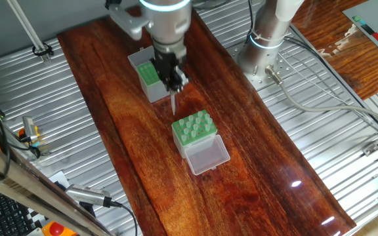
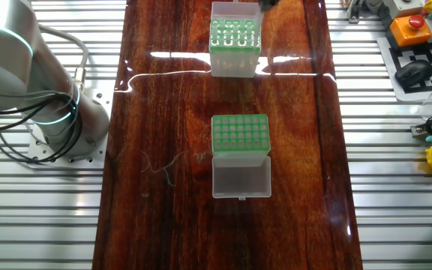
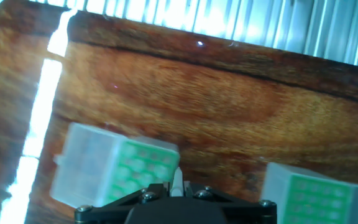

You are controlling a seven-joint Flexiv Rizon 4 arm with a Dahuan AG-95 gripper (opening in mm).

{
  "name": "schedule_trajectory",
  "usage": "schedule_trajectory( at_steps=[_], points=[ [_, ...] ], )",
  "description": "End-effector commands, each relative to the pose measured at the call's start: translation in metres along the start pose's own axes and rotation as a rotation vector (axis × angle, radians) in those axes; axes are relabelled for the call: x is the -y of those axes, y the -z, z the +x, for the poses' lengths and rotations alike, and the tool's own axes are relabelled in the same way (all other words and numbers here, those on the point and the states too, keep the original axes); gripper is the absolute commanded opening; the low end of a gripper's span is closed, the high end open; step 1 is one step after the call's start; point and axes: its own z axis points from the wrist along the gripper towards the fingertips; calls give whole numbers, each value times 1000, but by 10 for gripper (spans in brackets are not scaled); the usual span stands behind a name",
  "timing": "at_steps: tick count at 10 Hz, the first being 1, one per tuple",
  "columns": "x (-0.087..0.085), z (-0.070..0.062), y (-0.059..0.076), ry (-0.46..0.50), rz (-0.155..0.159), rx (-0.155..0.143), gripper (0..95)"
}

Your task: Transfer all large pipette tips from one holder to another

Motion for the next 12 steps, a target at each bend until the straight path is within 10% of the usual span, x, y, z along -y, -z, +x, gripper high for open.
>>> schedule_trajectory(
  at_steps=[1, 5, 9, 12],
  points=[
    [8, 4, -1, 77, 3, -8, 0],
    [14, 6, -1, -17, 15, -15, 0],
    [86, 55, 11, 92, 10, -32, 0],
    [86, 55, 11, 99, 12, -22, 0]
  ],
)
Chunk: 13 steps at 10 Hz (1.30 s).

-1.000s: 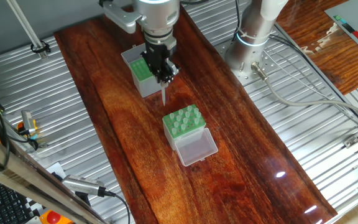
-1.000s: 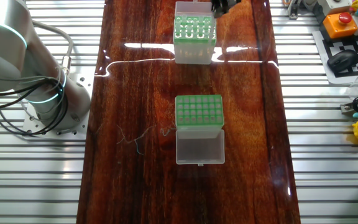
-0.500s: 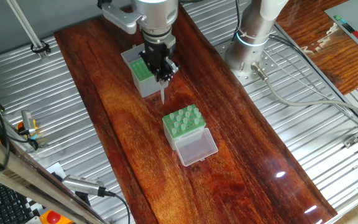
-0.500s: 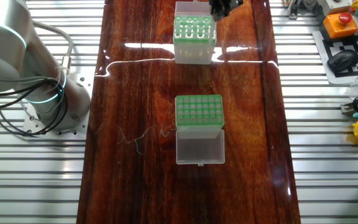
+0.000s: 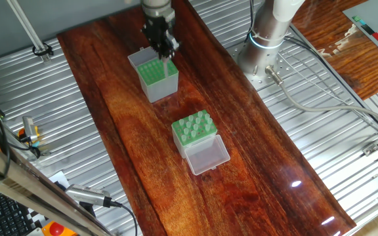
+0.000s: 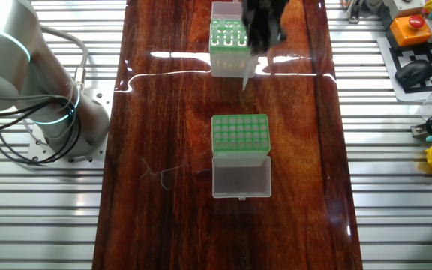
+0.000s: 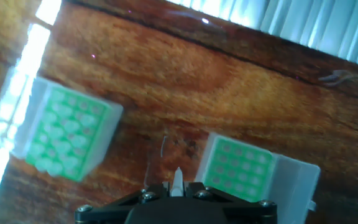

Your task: Transfer all large pipette tips from one holder to another

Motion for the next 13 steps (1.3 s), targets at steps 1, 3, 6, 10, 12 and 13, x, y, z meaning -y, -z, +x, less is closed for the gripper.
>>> schedule_trajectory(
  at_steps=[1, 3, 6, 10, 12, 13],
  points=[
    [-1, -3, -1, 5, -1, 40, 0],
    [-1, -5, -1, -77, 4, 36, 0],
    [30, 14, 2, -45, -1, 30, 0],
    [72, 51, 4, 30, -8, 21, 0],
    [73, 61, 2, 40, 1, -1, 0],
    [73, 63, 1, 41, 1, -3, 0]
  ],
)
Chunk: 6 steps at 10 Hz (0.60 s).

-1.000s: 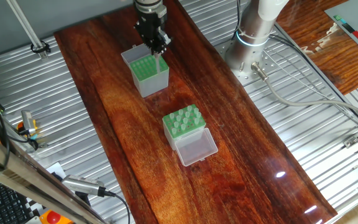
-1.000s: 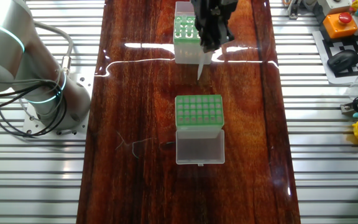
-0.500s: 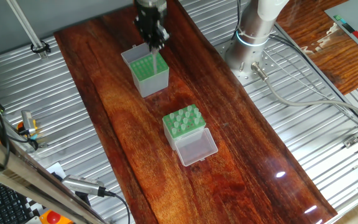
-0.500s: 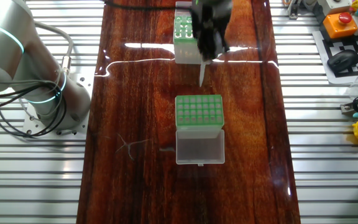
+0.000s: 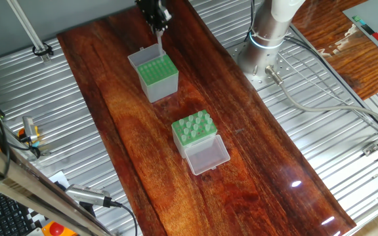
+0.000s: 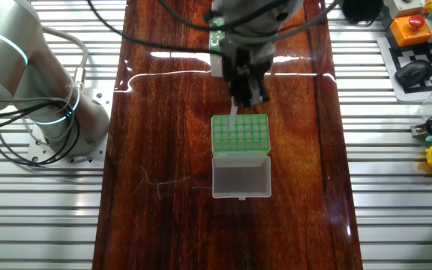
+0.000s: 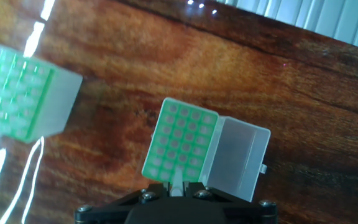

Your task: Transfer all large pipette tips from one holder to another

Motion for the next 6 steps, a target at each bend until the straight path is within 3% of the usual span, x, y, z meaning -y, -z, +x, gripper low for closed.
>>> schedule_trajectory(
  at_steps=[1, 4, 6],
  points=[
    [-2, 7, -4, 41, 5, -9, 0],
    [-3, 6, -4, 36, 1, -3, 0],
    [-3, 6, -4, 0, 24, -13, 0]
  ],
)
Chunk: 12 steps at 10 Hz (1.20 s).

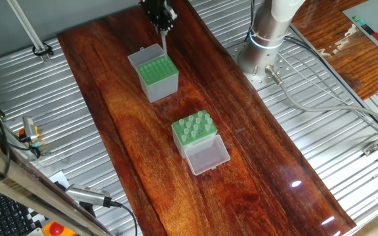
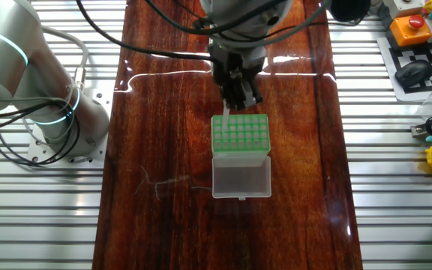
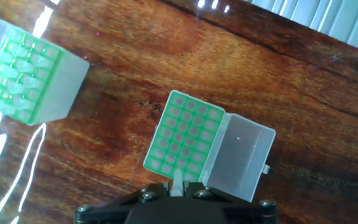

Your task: Transfer all large pipette tips from one holder to another

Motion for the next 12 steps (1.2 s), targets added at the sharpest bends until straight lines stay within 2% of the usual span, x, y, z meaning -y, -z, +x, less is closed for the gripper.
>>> schedule_trajectory(
  at_steps=[1, 4, 12],
  points=[
    [-1, 0, -1, -32, 32, -12, 0],
    [9, -5, -5, -18, 34, -10, 0],
    [10, 11, -8, -10, 34, -10, 0]
  ],
)
